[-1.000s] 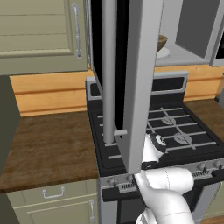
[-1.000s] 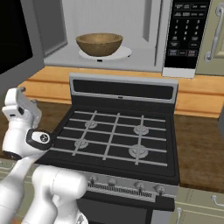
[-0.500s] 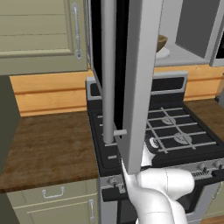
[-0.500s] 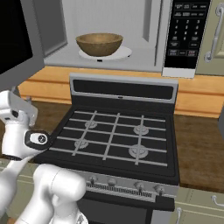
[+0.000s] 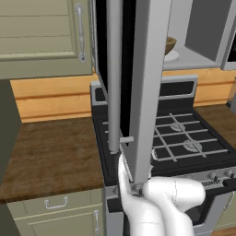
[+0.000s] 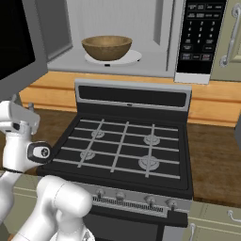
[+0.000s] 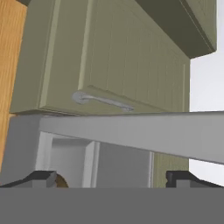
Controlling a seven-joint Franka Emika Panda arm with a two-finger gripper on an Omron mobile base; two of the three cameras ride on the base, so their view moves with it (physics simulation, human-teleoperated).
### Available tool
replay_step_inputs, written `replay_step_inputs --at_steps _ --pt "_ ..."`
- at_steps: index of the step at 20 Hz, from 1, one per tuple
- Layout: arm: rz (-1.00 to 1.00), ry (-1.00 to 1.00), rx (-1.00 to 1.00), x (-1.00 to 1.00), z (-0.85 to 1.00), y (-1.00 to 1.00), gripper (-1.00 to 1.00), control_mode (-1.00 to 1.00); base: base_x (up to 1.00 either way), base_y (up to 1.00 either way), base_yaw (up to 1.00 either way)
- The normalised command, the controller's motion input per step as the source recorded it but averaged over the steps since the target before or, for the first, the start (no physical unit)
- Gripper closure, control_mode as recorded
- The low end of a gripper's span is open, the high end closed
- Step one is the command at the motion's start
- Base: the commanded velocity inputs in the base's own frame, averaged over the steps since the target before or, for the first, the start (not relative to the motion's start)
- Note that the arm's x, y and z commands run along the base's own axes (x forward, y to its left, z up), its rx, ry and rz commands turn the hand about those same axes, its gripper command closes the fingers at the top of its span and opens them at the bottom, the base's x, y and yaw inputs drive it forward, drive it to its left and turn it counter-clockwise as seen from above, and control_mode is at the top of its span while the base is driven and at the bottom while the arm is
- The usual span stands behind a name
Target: Open the microwave, place the bowl with waffle inside the microwave, then close the microwave door and turn it on.
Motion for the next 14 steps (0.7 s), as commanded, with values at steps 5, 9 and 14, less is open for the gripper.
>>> replay_step_inputs --at_steps 5,9,14 --pt "-0.01 -0.11 0.0 0.0 -0.42 0.07 -1.0 -1.0 0.0 0.0 0.0" --pt "-0.01 -0.1 -0.02 0.0 -0.46 0.18 -1.0 -1.0 0.0 0.0 0.0" --pt "-0.01 -0.13 -0.01 -0.02 -0.32 0.15 -1.0 -1.0 0.0 0.0 0.0"
